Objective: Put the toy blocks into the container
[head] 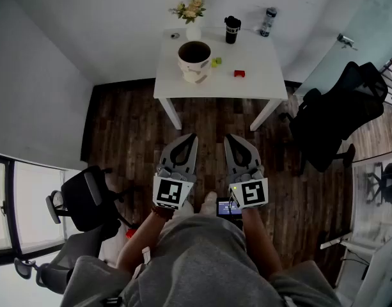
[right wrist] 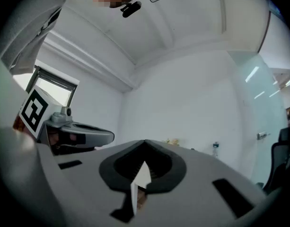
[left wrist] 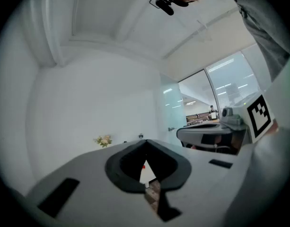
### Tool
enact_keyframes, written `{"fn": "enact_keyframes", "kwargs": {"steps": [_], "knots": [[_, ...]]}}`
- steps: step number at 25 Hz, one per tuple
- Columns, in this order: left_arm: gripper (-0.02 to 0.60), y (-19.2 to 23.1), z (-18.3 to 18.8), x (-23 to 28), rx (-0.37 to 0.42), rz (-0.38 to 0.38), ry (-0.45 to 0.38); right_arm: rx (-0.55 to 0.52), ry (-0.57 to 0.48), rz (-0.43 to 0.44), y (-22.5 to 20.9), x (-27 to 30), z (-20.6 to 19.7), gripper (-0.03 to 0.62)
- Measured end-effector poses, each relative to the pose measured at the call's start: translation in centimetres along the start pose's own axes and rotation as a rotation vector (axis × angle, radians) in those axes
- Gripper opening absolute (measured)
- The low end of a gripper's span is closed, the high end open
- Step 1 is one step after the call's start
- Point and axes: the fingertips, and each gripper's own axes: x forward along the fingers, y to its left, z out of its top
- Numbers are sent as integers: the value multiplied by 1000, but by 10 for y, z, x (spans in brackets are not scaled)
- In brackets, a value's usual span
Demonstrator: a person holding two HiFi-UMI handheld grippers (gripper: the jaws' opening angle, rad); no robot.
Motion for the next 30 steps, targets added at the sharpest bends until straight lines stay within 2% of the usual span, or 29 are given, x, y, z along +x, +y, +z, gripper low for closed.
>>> {"fn": "enact_keyframes", "kwargs": {"steps": [3, 7, 14, 23, 26, 30], "knots": [[6, -3, -11, 6, -18, -12, 35, 18, 18, -32, -12, 3, -4, 3], [6, 5, -18, 19, -36, -8, 44, 21, 52, -46, -22, 13, -17, 5], [6, 38, -39, 60, -80, -51, 57, 7, 67, -57, -42, 60, -21, 5], [6, 99, -49, 136, -139, -141, 36, -47, 168, -119, -78, 135, -34, 5], [6, 124, -51, 154, -138, -167, 28, -60, 196, -140, -88, 163, -36, 5], [6, 160, -57, 174, -154, -179, 30, -61, 221, -182, -99, 195, -40, 5]]}}
